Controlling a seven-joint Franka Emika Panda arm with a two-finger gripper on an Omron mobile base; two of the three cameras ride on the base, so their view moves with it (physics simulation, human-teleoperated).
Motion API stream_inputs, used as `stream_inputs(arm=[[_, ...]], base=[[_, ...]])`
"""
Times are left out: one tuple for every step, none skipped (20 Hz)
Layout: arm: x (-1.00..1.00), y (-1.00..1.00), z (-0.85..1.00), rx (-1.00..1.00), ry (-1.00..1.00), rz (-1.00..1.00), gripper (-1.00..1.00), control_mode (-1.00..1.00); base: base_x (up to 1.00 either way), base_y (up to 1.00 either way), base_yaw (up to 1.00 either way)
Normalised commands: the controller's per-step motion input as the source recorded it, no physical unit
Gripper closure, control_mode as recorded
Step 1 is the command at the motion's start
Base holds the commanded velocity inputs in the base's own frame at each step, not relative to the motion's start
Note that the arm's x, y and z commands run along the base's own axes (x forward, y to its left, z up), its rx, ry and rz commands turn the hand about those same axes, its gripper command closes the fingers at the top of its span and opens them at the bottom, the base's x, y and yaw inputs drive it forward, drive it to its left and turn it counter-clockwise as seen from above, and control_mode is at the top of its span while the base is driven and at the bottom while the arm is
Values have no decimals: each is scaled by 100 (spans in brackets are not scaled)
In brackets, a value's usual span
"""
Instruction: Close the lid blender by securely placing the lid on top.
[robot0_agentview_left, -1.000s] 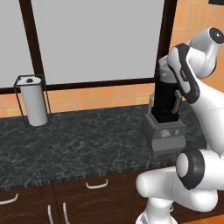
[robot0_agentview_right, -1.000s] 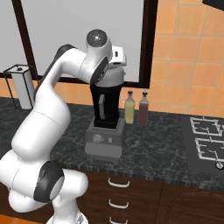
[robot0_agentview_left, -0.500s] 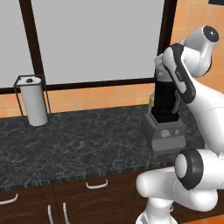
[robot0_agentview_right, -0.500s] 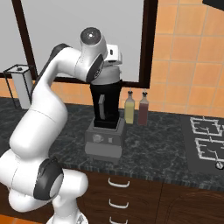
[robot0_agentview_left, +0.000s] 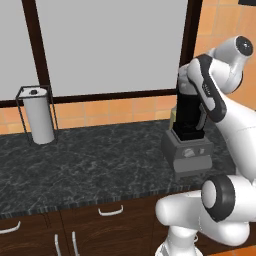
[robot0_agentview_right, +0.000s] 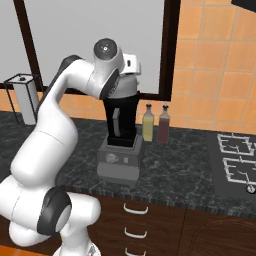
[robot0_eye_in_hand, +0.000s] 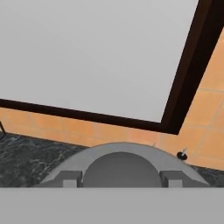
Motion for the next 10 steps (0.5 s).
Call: stream_inputs(arm=[[0,-10,0,0,-7,0,100,-100],[-4,-11,0,0,-4,0,100,-100],[-9,-11,0,0,-2,0,100,-100],[-11,-11,0,0,0,0,100,-100],[-11,-11,5,0,0,0,100,-100],[-13,-12,14,0,0,0,100,-100],[-15,-11,18,0,0,0,100,-100],[-16,-13,22,0,0,0,100,-100],[-14,-11,24,0,0,0,100,-100],[-13,-11,26,0,0,0,100,-100]], base=[[0,0,0],[0,0,0],[0,0,0],[0,0,0],[0,0,0],[0,0,0],[0,0,0],[0,0,0],[0,0,0],[0,0,0]])
